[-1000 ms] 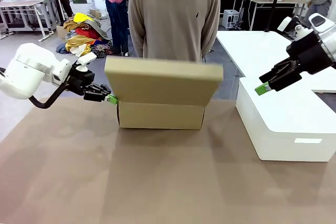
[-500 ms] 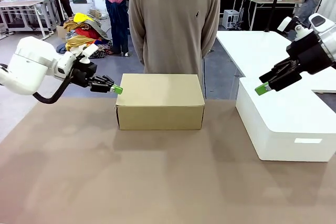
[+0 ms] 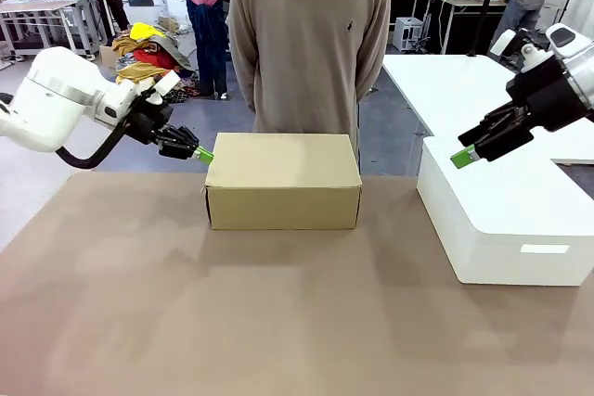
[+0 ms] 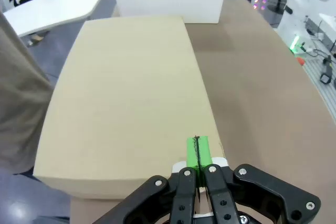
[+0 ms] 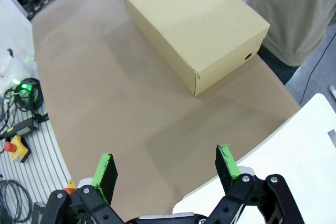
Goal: Pack the shoes into the box.
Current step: Close the Shoes Box, then press down on the lid of the Shoes Box.
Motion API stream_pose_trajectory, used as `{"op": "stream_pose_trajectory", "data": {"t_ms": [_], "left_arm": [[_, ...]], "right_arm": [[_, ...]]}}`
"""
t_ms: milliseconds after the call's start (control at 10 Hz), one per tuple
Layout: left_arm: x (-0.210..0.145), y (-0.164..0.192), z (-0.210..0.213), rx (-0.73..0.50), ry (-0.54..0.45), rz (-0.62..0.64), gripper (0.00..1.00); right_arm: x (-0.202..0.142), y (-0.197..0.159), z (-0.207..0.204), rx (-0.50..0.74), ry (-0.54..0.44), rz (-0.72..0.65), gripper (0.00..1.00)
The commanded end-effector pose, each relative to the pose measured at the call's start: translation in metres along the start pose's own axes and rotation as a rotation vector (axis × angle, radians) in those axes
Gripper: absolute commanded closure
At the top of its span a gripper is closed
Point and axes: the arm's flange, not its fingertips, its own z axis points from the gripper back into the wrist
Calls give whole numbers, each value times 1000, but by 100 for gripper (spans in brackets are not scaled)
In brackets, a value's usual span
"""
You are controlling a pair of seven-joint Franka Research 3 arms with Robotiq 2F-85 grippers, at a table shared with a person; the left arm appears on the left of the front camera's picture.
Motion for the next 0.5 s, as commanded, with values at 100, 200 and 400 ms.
{"op": "stream_pose_trajectory", "data": {"t_ms": [100, 200, 400], "left_arm": [[2, 1, -3, 46, -82, -34, 100], [2, 1, -3, 46, -82, -34, 100], [2, 1, -3, 46, -82, -34, 100]], "right_arm": [[0, -3, -2, 14, -34, 21, 0], [0, -3, -2, 14, -34, 21, 0], [0, -3, -2, 14, -34, 21, 0]]}}
